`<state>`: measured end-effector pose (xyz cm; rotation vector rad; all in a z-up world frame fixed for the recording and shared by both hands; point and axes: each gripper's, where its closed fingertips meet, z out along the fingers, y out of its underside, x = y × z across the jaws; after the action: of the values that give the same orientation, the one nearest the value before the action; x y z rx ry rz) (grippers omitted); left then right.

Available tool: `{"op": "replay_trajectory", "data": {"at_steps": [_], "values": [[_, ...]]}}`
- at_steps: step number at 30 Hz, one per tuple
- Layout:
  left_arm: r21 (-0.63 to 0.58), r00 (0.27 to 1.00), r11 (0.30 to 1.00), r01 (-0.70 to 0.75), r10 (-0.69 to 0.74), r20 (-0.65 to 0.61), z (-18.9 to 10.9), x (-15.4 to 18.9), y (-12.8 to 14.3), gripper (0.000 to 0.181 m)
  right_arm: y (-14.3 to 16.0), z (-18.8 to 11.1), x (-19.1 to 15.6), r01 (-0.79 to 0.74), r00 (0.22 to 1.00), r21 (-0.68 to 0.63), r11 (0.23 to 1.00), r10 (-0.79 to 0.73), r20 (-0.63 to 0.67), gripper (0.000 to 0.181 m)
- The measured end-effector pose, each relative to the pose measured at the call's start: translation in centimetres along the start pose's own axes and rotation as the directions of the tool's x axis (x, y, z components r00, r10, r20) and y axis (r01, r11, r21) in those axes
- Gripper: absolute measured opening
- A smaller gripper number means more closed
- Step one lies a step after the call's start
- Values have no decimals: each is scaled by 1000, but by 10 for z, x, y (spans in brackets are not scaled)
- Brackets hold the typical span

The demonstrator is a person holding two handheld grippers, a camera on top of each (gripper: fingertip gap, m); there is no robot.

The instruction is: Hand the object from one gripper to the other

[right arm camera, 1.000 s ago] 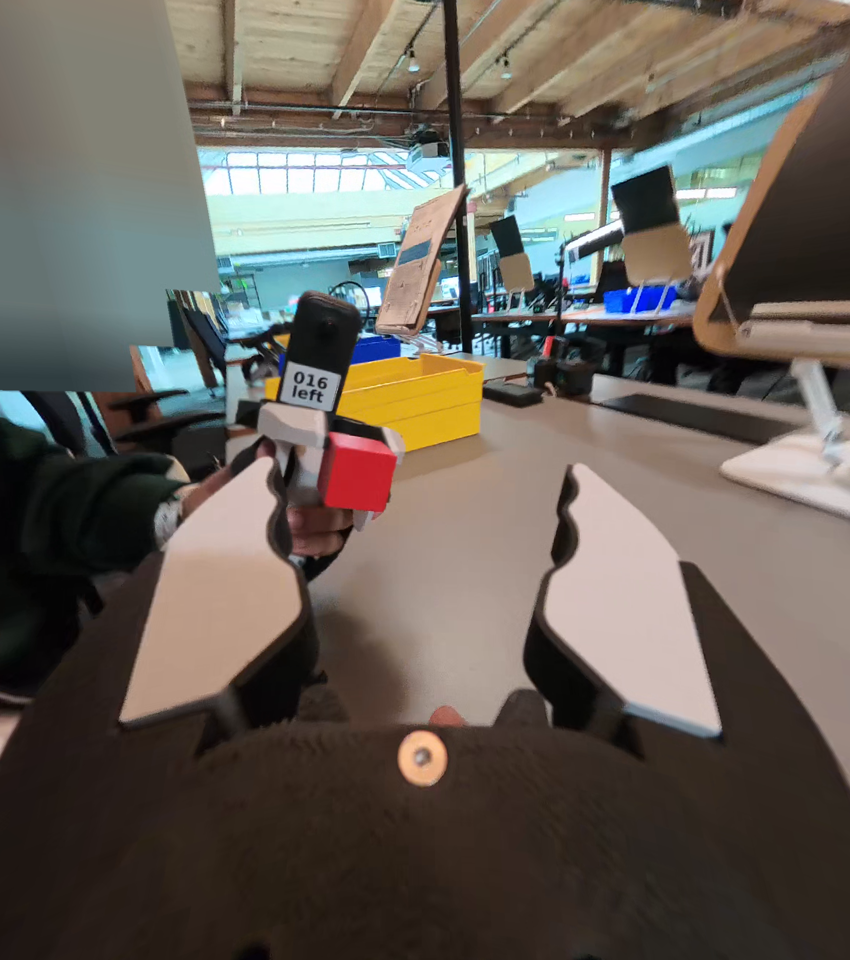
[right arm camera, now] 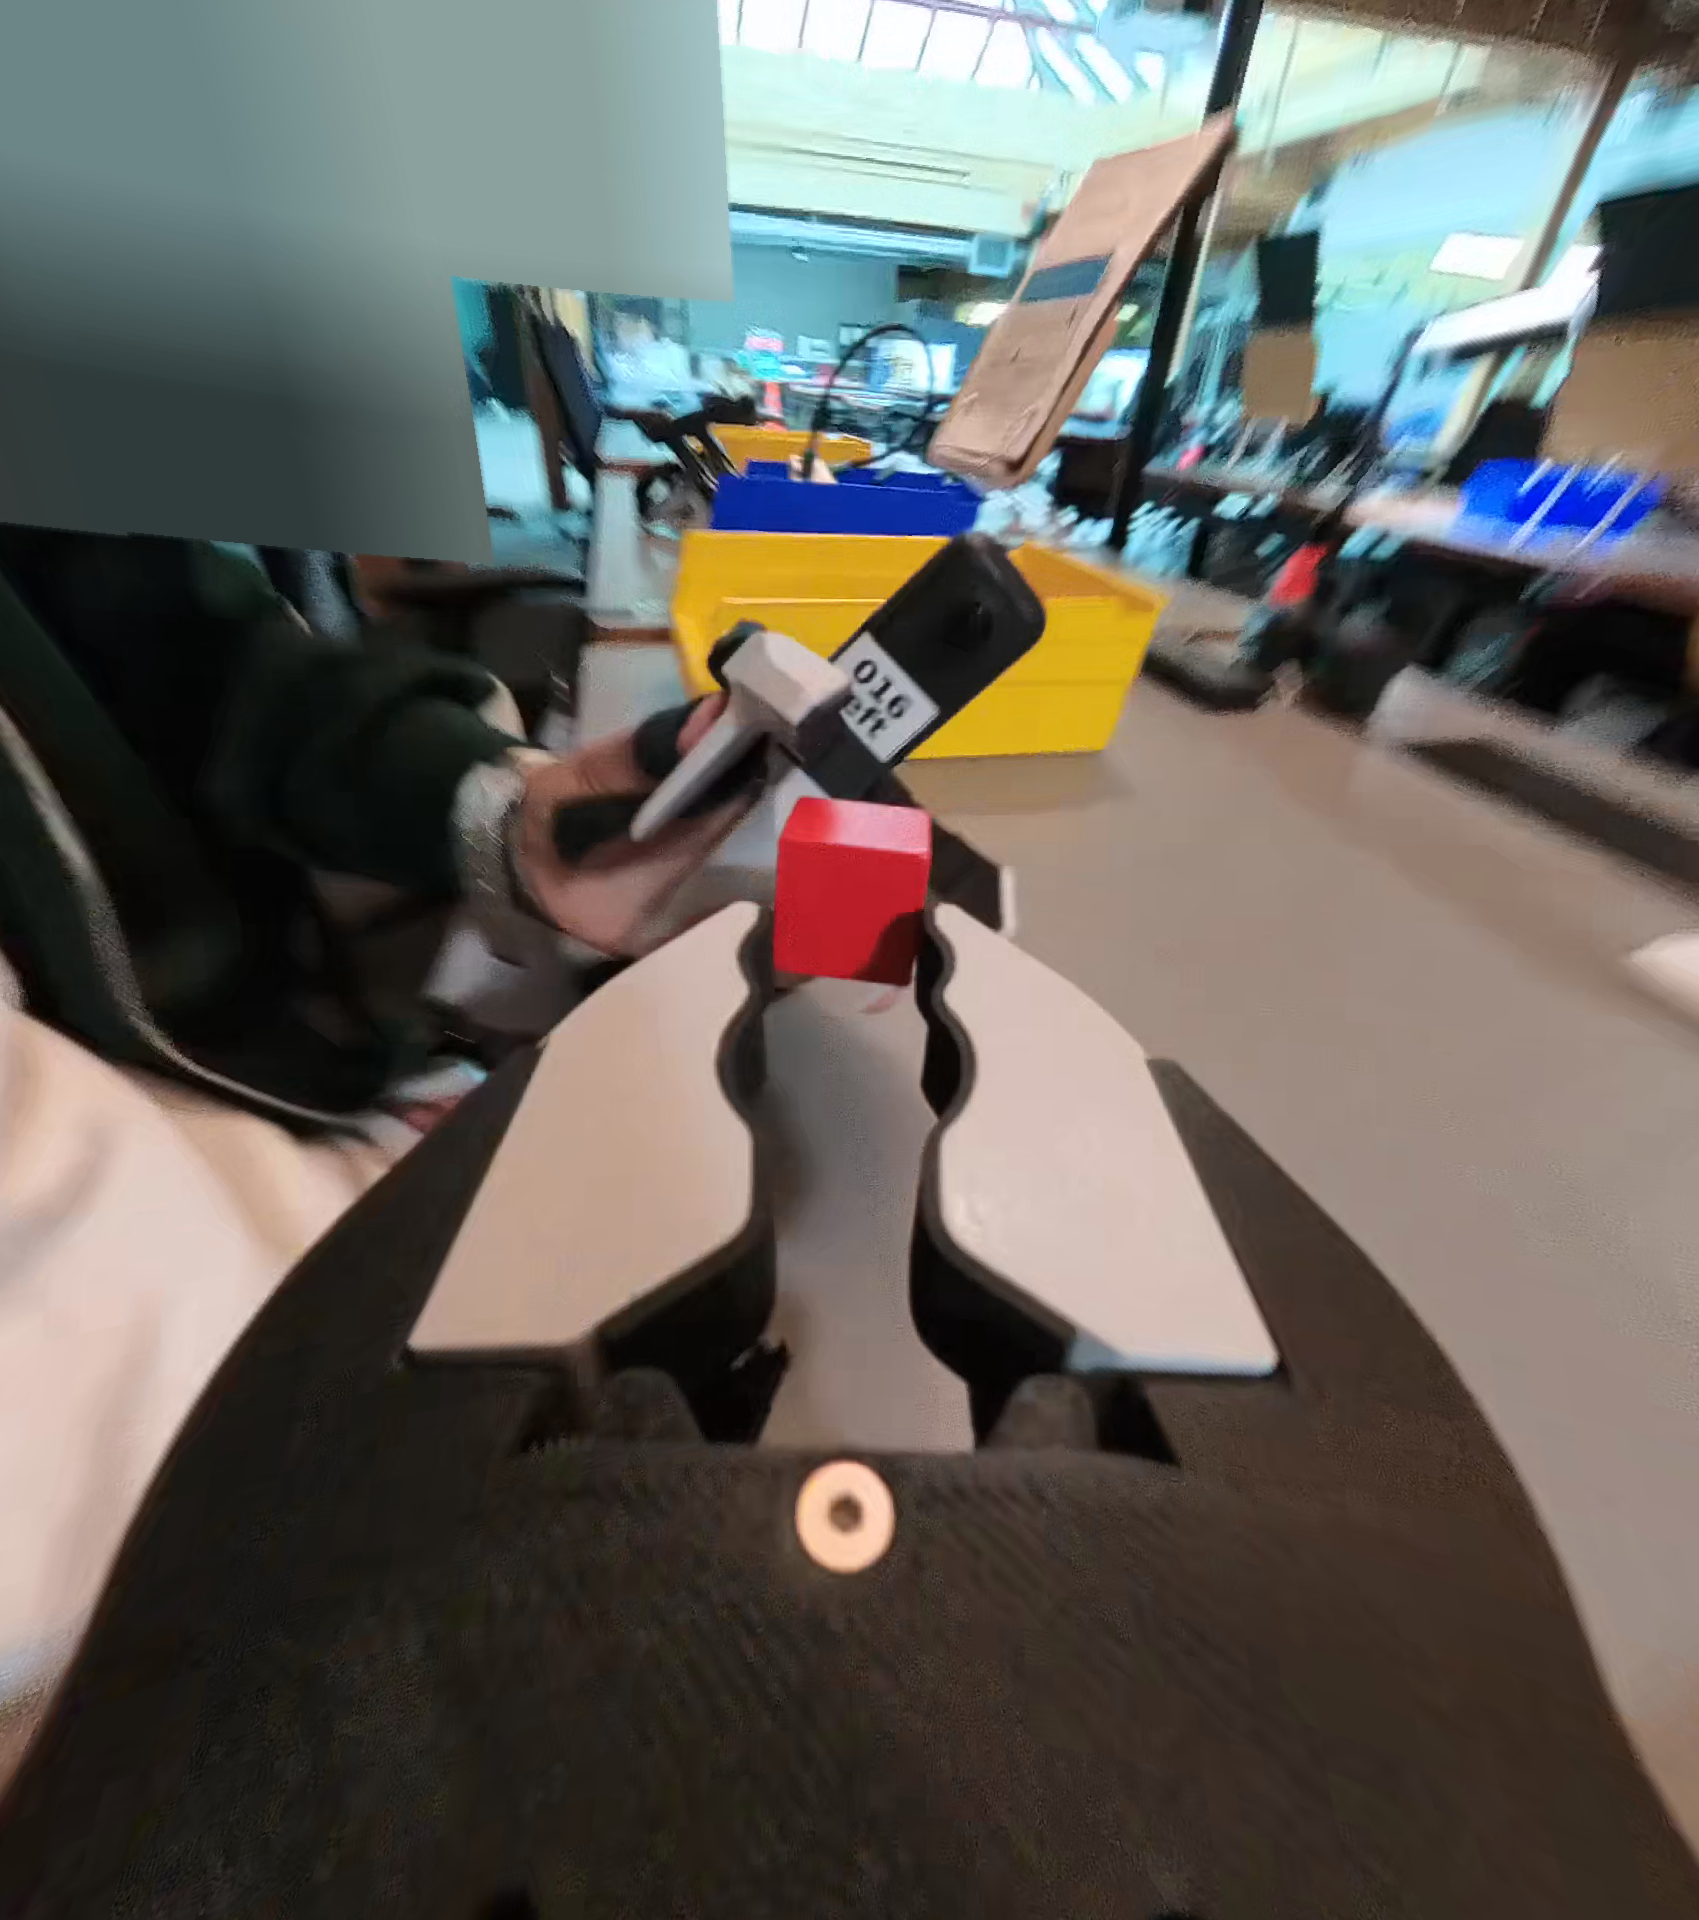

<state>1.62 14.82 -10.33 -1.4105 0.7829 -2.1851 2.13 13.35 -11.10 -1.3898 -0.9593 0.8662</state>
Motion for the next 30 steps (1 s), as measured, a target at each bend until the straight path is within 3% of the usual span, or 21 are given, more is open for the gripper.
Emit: {"op": "replay_trajectory", "data": {"at_steps": [2, 5, 12, 15, 19, 20, 22, 23, 26, 30], "values": [[-8, 998, 998, -58, 58, 5, 0, 3, 0, 56, -1, -1, 0, -275, 958, 11, 961, 273, 90, 26], [-29, 992, 992, -126, 127, 2, 2, 8, 1, 52, -4, -5, 4, -437, 892, 47, 898, 426, 153, 26], [-86, 985, 982, -170, 170, 0, 7, 10, 12, 42, 2, 1, -3, -440, 885, 0, 898, 433, 172, 26], [-115, 978, 973, -202, 206, 22, 8, 8, 15, 28, 4, 4, -6, -438, 883, -15, 899, 434, 178, 26], [-150, 964, 959, -242, 254, 72, 6, 5, 14, 27, 7, 6, -4, -411, 900, -9, 912, 407, 158, 26], [-148, 959, 955, -257, 270, 82, 6, 5, 12, 28, 6, 6, 0, -386, 915, 14, 922, 381, 132, 31], [-124, 951, 952, -281, 294, 100, 3, 7, 5, 27, 4, 5, 16, -325, 946, 84, 942, 324, 25, 72], [-116, 949, 952, -284, 297, 111, 1, 7, 2, 28, 3, 4, 23, -291, 955, 108, 951, 295, -24, 83], [-95, 942, 953, -289, 301, 146, -4, 3, -4, 28, 1, 0, 32, -204, 971, 119, 972, 216, -101, 88], [-111, 916, 938, -329, 345, 205, -8, -4, -6, 28, 5, 4, 26, -203, 974, 83, 976, 210, -84, 80]]}}
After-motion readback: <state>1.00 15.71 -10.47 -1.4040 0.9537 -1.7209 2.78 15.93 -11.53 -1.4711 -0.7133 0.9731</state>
